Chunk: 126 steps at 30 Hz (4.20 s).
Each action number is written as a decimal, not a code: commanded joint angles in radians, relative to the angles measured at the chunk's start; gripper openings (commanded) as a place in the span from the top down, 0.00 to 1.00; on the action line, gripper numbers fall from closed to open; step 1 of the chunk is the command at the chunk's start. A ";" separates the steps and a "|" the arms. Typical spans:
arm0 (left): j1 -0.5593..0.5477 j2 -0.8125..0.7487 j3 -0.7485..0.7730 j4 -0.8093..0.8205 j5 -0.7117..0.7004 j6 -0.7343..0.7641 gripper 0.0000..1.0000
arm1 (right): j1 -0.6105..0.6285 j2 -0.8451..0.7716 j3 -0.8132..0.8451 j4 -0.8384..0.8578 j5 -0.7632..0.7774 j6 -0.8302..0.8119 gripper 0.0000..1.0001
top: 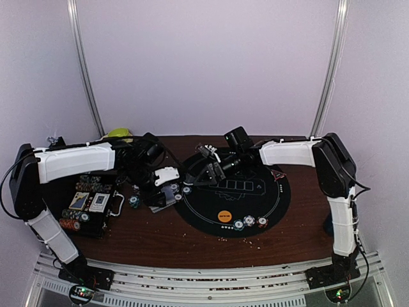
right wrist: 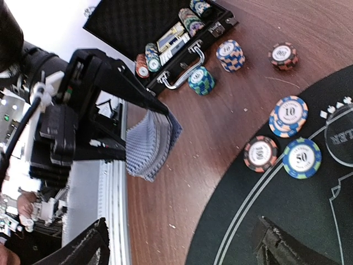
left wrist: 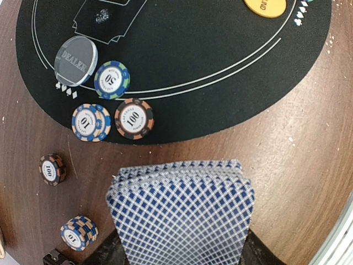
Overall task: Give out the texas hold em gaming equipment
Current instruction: Pass from the left arm to the right, then move the face-down deck piles to the center of the board.
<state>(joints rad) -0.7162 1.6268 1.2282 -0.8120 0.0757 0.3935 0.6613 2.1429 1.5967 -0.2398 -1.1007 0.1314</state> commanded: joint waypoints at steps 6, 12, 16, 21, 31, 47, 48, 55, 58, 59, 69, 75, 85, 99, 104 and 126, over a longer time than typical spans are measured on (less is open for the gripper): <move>-0.011 -0.019 0.038 0.007 0.042 0.008 0.72 | 0.030 0.063 -0.032 0.371 -0.069 0.392 0.04; -0.020 -0.027 0.055 0.007 0.047 0.004 0.72 | 0.060 0.088 -0.041 0.465 -0.078 0.485 0.05; -0.023 -0.033 0.059 0.007 0.055 0.001 0.72 | 0.073 0.112 -0.062 0.571 -0.093 0.583 0.07; -0.030 -0.043 0.063 0.005 0.056 -0.004 0.72 | 0.096 0.183 -0.067 0.879 -0.134 0.872 0.11; -0.031 -0.062 0.047 0.013 0.057 -0.006 0.72 | 0.139 0.248 -0.133 1.458 -0.134 1.250 0.00; -0.040 -0.058 0.037 0.013 0.047 -0.007 0.72 | 0.137 0.247 -0.046 0.841 -0.060 0.840 0.28; -0.042 -0.058 0.036 0.013 0.047 -0.006 0.72 | 0.137 0.244 -0.031 0.784 -0.055 0.797 0.30; -0.045 -0.049 0.028 0.013 0.039 -0.007 0.72 | 0.142 0.220 0.020 0.623 -0.048 0.675 0.44; -0.046 -0.046 0.029 0.015 0.035 -0.007 0.72 | 0.153 0.219 0.026 0.609 -0.064 0.674 0.55; -0.046 -0.045 0.028 0.017 0.034 -0.008 0.72 | 0.156 0.222 0.026 0.630 -0.075 0.688 0.62; -0.046 -0.049 0.014 0.034 0.020 -0.007 0.66 | 0.163 0.229 -0.040 1.020 -0.143 1.000 1.00; -0.046 -0.065 -0.015 0.055 -0.010 -0.004 0.34 | 0.162 0.217 -0.042 1.006 -0.145 0.981 1.00; -0.042 -0.121 -0.060 0.097 -0.063 0.003 0.02 | 0.153 0.180 0.064 0.448 -0.056 0.541 1.00; 0.213 -0.246 -0.055 0.249 0.074 -0.004 0.02 | 0.029 0.043 0.196 -0.026 0.172 0.081 1.00; 0.222 -0.136 -0.013 0.223 0.149 0.034 0.02 | -0.066 -0.044 0.186 -0.117 0.243 -0.049 1.00; -0.003 0.225 0.069 0.260 -0.034 0.000 0.02 | -0.343 -0.324 0.085 -0.190 0.328 -0.233 1.00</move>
<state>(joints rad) -0.7174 1.8515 1.2720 -0.5758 0.0372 0.4110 0.3107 1.8542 1.7130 -0.4473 -0.7895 -0.0914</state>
